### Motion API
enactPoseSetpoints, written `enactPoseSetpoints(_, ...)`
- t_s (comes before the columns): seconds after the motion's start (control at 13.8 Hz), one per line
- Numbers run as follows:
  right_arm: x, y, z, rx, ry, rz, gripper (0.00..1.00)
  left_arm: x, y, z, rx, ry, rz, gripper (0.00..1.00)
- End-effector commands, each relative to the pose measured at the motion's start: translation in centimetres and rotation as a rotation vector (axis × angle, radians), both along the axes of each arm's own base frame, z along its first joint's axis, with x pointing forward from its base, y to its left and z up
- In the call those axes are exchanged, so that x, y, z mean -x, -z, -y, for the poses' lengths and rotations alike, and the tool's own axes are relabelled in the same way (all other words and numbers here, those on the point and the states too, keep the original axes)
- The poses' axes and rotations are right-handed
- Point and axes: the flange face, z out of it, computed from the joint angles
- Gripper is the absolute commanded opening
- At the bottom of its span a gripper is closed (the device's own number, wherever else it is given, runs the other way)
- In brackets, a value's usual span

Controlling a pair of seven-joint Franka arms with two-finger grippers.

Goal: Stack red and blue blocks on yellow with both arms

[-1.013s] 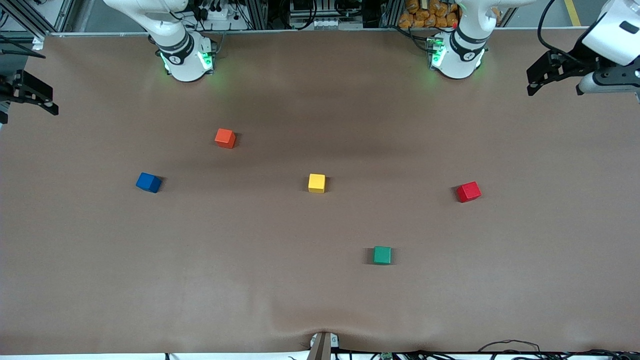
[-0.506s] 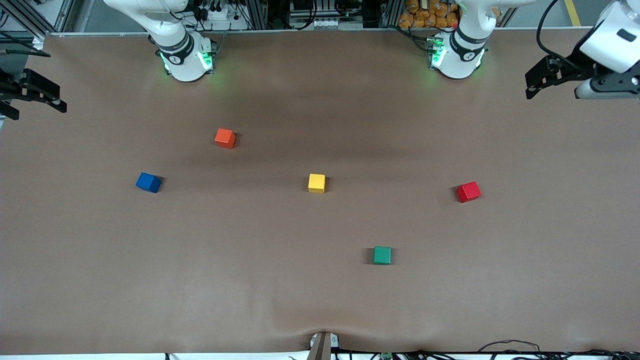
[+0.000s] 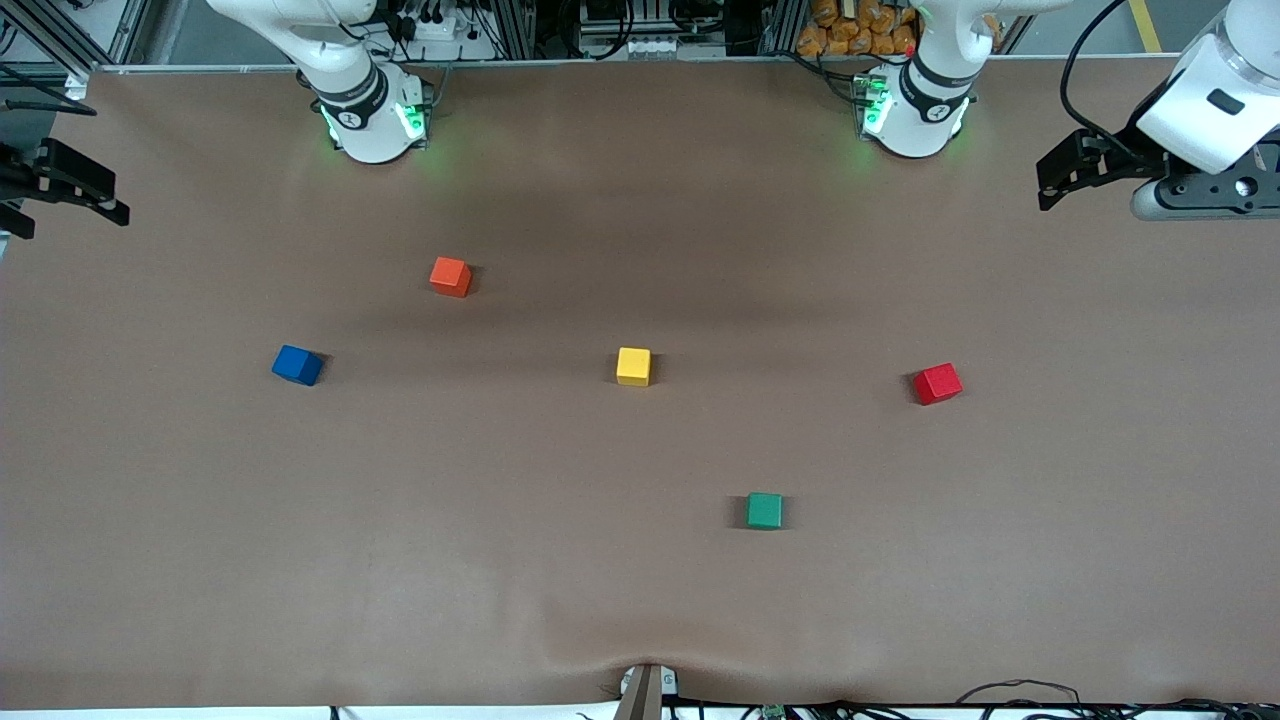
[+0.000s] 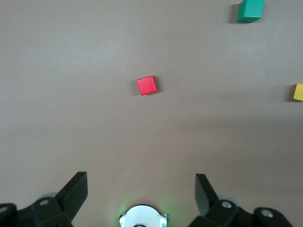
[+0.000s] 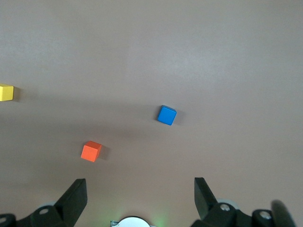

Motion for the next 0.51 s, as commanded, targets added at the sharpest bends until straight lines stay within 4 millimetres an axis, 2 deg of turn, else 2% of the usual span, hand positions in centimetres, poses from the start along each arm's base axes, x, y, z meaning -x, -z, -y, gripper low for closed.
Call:
enactPoseSetpoints(0.0,0.0,-0.3,0.2,-0.017,0.014,-0.004,1.00,0.1,0.3,0.4,0.005,0.000,-0.024,1.00)
enactPoseSetpoints(0.43,-0.1,-0.3,0.6,-0.012,0.016,-0.002,1.00,0.1,1.6,0.6,-0.001,0.004,-0.048,1.00)
